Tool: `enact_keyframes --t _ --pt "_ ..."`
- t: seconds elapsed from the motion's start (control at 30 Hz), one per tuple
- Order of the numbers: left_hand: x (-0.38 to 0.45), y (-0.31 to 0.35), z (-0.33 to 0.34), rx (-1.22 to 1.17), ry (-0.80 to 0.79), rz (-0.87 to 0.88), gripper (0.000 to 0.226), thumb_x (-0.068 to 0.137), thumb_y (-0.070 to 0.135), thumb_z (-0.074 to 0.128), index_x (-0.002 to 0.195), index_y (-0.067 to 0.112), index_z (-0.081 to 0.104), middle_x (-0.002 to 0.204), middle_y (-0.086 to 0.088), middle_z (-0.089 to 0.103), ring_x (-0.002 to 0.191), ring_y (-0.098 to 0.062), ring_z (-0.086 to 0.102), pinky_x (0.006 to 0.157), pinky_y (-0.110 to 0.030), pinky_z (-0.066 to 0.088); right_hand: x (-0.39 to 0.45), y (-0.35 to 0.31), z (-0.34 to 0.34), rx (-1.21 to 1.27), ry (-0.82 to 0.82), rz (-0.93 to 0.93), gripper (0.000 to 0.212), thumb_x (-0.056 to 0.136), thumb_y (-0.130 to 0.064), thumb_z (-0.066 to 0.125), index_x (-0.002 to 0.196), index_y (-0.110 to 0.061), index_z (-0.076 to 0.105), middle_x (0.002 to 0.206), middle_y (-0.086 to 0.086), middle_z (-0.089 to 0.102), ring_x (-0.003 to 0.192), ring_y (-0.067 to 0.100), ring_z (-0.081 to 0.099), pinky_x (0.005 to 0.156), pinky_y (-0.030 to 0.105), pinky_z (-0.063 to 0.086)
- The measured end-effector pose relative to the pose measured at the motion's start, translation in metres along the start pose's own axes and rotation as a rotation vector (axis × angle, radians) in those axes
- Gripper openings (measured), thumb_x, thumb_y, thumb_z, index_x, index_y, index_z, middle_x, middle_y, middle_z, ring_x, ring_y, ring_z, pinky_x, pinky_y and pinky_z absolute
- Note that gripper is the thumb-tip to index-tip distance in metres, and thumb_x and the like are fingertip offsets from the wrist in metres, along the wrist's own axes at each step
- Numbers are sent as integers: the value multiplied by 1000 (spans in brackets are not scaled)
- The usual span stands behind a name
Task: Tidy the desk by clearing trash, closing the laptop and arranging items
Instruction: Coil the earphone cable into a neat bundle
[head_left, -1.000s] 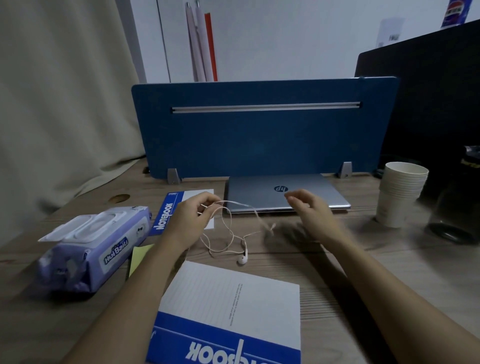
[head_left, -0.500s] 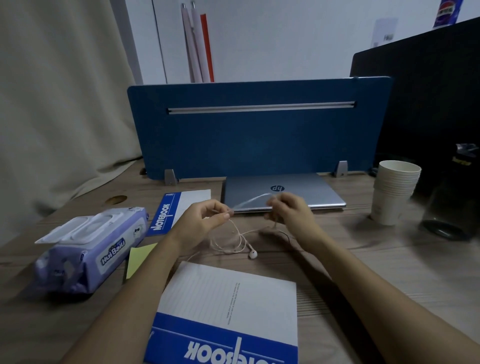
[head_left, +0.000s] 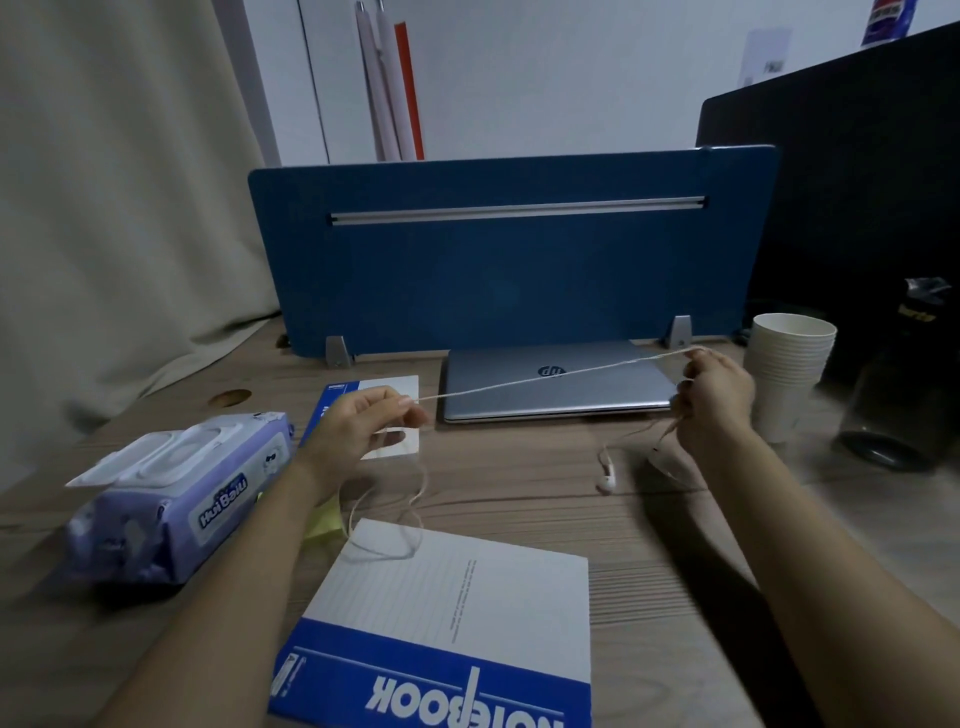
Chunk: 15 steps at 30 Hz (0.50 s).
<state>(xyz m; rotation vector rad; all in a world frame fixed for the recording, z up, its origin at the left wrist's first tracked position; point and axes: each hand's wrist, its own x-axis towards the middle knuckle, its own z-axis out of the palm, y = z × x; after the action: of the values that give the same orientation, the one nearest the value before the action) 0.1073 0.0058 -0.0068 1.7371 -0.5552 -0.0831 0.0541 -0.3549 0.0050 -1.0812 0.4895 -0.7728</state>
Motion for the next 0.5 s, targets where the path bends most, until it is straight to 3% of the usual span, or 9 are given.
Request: enact_keyframes --t 0.17,0.27,0.4,0.5 --pt "0 -4 -12 -100 61 -27 31 95 36 55 80 19 76 94 -6 73 93 -16 68 93 -41 51 17 -3 -20 32 182 68 21 95 -11 48 76 -19 52 63 -1 41 44 8 31 35 19 23" --pt "0 -2 -20 -297 150 -35 32 89 37 56 68 21 74 84 -5 73 87 -16 69 91 -44 48 23 -2 -29 17 248 66 21 94 -8 45 80 -18 56 68 -2 46 48 10 33 41 23 25" --pt "2 -5 -27 -355 275 -33 41 95 39 53 59 26 68 72 2 69 84 -15 72 87 -42 51 21 9 -27 -185 79 21 23 97 -10 47 111 -6 64 86 3 59 63 11 47 52 23 35" --pt "1 -7 -15 -204 212 -11 34 97 42 53 71 25 68 74 -1 67 93 -22 71 93 -45 50 10 16 -13 -381 -120 -21 34 93 -6 51 125 -8 61 112 10 64 84 15 58 67 24 44"
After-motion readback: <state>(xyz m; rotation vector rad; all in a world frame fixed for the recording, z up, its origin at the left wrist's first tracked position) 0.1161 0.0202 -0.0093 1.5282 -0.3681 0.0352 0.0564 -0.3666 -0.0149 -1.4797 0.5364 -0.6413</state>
